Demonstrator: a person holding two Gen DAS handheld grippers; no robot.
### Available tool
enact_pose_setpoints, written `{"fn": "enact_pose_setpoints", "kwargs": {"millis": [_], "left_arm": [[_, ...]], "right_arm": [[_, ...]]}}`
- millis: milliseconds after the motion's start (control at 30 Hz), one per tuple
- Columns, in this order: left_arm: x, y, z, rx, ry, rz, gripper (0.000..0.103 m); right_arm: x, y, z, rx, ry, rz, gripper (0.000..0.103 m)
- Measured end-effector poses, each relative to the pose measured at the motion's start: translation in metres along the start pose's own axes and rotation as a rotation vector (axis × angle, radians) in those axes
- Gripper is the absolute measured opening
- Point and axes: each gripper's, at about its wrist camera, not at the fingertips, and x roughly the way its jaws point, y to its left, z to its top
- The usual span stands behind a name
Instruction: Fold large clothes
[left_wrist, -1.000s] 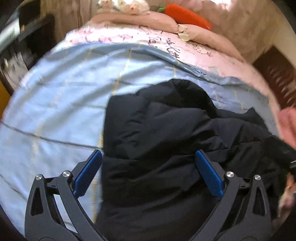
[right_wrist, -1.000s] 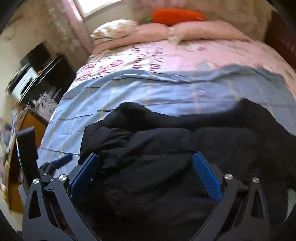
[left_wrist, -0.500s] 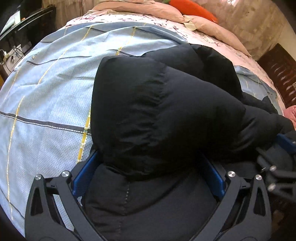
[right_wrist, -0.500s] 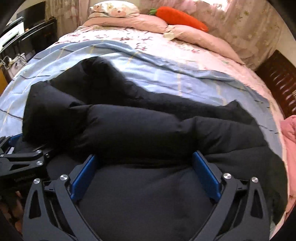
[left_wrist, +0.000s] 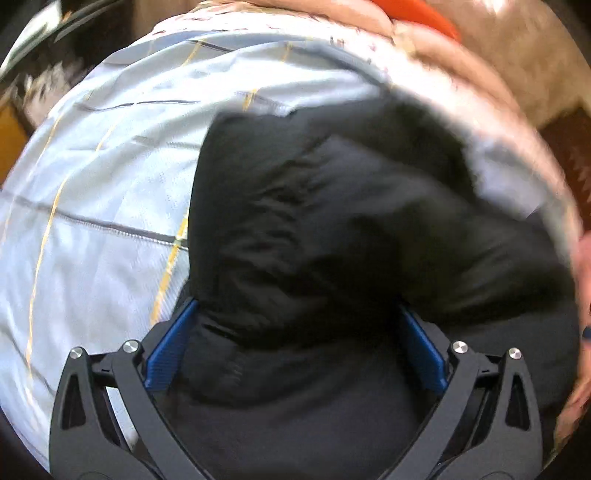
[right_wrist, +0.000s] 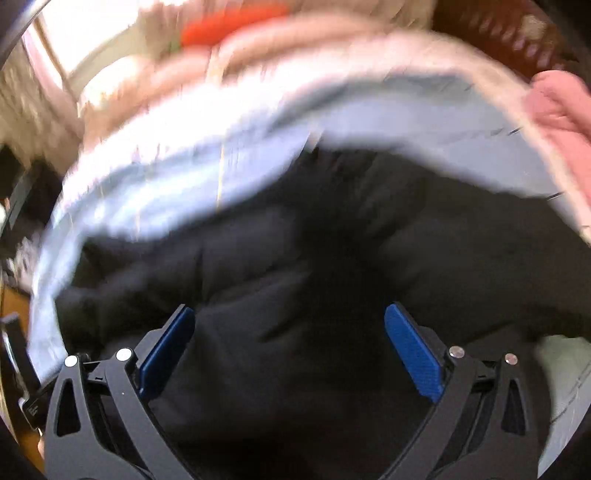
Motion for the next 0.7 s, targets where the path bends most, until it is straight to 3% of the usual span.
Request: {"fn": "enact_pose_setpoints", "kwargs": {"millis": [67,200,300,367,433,467,533,600,700], "left_arm": [[-0.032,-0.017,0.0,-0.029,-0.064,-0.01,0.101],[-0.065,-0.073,-0.011,-0.018,-0.159,-0.064,0.101],[-0.067,-0.144,-0.028,0.107,-0.22,-0.063,0.101],[-0.049,-0.196,-0.043,0.244,-0.207,-0.028,0.101],[-0.023,-0.235,-0.058,0.326,-0.175,0.019,0.101],[0.0,-0.254,-0.067,0.353,-0.114,0.067,0.101],[0.031,-0.268,-0.076,0.349,-0.053,0.13,0.101],[0.033,-0.268,-0.075,0.318,-0.075,0.133,0.101],[0.037,-0.266,-0.077,0.312,-0.071,0.106,0.101]], "right_arm": [[-0.03,-0.046,0.003,0.045,-0.057,-0.077,0.102],[-0.044,-0.159,-0.008,0.236,-0.035,-0.162,0.102],[-0.05,-0.241,-0.026,0.377,-0.001,-0.193,0.102],[-0.049,-0.278,-0.036,0.449,0.021,-0.212,0.102],[-0.05,-0.321,-0.056,0.588,0.032,-0.171,0.102],[-0.047,-0.338,-0.066,0.662,0.039,-0.125,0.102],[-0.038,-0.37,-0.088,0.842,0.05,-0.021,0.102],[-0.03,-0.391,-0.105,0.973,0.044,0.066,0.102],[-0.021,-0.402,-0.112,1.083,-0.016,0.123,0.102]]}}
